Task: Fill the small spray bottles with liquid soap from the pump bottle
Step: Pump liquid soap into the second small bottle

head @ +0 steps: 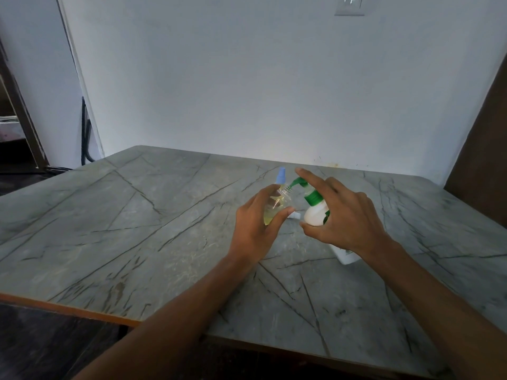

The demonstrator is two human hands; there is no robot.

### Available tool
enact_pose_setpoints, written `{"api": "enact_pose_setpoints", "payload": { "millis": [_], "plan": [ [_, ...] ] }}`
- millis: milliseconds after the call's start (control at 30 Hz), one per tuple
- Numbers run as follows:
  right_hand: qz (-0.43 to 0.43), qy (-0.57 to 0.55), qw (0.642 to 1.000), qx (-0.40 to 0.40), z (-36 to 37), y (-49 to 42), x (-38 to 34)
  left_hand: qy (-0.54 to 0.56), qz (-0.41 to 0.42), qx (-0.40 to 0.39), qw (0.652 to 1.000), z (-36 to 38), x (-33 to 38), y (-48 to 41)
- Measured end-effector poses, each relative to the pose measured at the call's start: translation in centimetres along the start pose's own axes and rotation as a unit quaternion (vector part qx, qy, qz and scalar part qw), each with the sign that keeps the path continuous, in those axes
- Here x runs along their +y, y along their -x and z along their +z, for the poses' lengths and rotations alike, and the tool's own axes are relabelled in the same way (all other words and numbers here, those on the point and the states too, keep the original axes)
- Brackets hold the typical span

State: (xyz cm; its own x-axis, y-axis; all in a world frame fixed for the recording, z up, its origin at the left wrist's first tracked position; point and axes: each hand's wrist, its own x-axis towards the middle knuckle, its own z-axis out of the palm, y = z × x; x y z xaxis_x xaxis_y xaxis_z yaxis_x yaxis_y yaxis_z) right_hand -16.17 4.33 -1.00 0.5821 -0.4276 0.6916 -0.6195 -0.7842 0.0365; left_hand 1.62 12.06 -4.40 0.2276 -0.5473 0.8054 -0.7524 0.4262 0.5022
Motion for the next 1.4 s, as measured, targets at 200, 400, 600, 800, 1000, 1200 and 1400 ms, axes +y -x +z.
{"api": "enact_pose_setpoints", "payload": {
  "millis": [200, 400, 600, 800, 1000, 1200, 1400],
  "plan": [
    [0.001, -0.002, 1.0, 0.002, -0.07, -0.02, -0.36, -0.004, -0.001, 0.002, 1.0, 0.03, -0.01, 0.05],
    [0.0, -0.011, 1.0, 0.012, 0.01, -0.15, -0.26, -0.002, 0.003, 0.008, 1.0, 0.1, -0.12, 0.17],
    [0.005, -0.028, 0.999, 0.025, -0.04, -0.07, -0.22, 0.004, 0.011, -0.007, 1.0, 0.29, 0.04, 0.43],
    [0.006, -0.022, 0.999, 0.027, 0.09, -0.12, -0.16, -0.001, 0.015, -0.006, 1.0, 0.33, 0.0, 0.42],
    [0.002, -0.004, 1.0, 0.011, 0.22, -0.16, 0.02, -0.014, 0.008, 0.007, 1.0, 0.12, -0.28, 0.12],
    [0.003, 0.018, 1.0, 0.014, 0.09, 0.04, -0.26, -0.012, 0.006, 0.006, 1.0, 0.15, -0.25, 0.03],
    [0.005, 0.011, 1.0, 0.014, -0.01, 0.04, -0.39, -0.012, 0.013, 0.011, 1.0, 0.14, -0.15, 0.13]
  ]
}}
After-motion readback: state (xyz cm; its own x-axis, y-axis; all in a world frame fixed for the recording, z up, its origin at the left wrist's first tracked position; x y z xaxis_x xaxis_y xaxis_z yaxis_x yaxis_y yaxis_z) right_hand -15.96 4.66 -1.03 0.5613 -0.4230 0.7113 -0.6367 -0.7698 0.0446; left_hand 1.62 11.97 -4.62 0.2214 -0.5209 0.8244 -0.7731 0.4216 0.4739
